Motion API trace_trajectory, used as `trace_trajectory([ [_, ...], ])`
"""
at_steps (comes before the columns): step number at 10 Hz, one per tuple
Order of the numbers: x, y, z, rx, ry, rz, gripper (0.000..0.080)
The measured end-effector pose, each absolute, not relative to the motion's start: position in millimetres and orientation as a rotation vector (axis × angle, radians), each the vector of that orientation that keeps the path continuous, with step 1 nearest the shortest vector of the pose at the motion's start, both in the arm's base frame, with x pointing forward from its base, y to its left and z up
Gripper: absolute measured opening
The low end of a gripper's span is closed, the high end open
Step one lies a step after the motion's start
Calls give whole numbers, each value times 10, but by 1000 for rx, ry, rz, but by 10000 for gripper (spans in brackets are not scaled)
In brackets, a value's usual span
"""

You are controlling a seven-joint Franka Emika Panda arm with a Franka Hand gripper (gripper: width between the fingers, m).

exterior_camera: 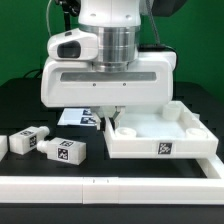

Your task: Assemble one leg

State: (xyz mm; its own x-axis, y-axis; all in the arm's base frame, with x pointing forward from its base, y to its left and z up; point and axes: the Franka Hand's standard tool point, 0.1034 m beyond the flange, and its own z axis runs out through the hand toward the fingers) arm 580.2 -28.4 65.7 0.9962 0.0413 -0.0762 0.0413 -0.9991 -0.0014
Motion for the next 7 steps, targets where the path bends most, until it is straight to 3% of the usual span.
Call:
trace_trajectory([
  [5,5831,-212,203,3168,-103,-100,54],
  [7,5835,-216,184,3167,-94,-93,54],
])
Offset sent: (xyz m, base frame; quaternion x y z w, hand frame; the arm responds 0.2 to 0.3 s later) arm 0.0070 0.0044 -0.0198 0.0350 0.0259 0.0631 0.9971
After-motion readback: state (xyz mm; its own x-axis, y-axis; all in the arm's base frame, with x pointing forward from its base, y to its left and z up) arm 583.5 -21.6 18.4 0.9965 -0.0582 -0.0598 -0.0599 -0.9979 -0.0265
